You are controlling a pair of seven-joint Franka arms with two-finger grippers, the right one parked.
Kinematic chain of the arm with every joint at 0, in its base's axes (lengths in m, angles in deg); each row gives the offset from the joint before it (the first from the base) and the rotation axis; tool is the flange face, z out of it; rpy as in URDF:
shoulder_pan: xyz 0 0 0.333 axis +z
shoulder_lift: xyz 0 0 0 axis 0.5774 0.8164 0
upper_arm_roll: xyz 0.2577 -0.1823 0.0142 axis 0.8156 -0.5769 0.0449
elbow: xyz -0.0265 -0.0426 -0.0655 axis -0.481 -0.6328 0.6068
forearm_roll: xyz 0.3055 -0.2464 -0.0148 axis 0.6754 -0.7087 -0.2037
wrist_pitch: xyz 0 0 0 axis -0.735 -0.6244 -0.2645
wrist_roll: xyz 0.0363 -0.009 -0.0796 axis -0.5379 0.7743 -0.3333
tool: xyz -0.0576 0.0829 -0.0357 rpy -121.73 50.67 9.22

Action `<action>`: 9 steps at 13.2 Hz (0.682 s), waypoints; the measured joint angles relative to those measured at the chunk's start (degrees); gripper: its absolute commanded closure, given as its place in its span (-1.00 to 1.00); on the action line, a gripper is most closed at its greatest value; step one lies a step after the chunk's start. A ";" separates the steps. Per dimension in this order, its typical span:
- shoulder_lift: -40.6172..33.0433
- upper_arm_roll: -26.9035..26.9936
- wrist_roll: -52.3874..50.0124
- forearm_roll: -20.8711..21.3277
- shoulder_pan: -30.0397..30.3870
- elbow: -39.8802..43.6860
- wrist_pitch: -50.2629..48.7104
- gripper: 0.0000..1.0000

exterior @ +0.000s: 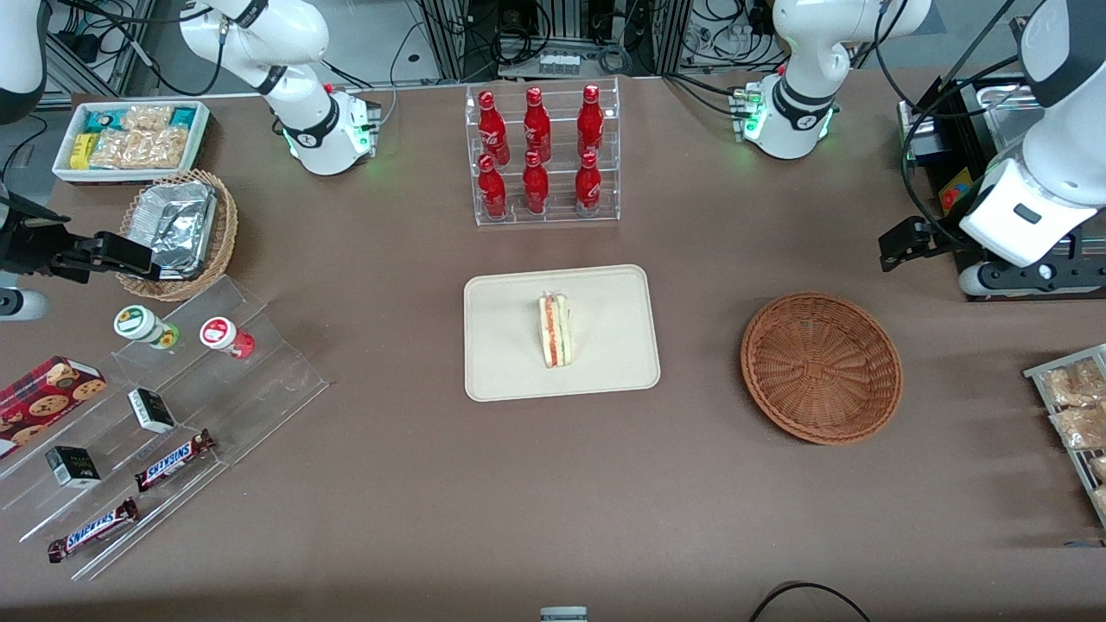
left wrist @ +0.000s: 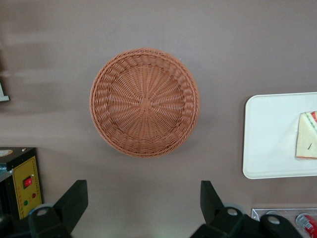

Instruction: Place sandwich from basket to tray

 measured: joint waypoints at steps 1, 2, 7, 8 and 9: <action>0.01 -0.11 0.03 0.00 -0.01 0.49 0.25 -1.00; 0.01 -0.17 0.14 0.02 -0.08 0.80 0.33 -1.00; 0.27 0.24 0.24 0.91 -0.75 0.72 -0.01 -1.00; 0.26 1.01 0.34 0.91 -0.73 0.61 -0.20 -1.00; 0.25 1.81 1.08 0.90 -0.69 0.47 -0.36 -1.00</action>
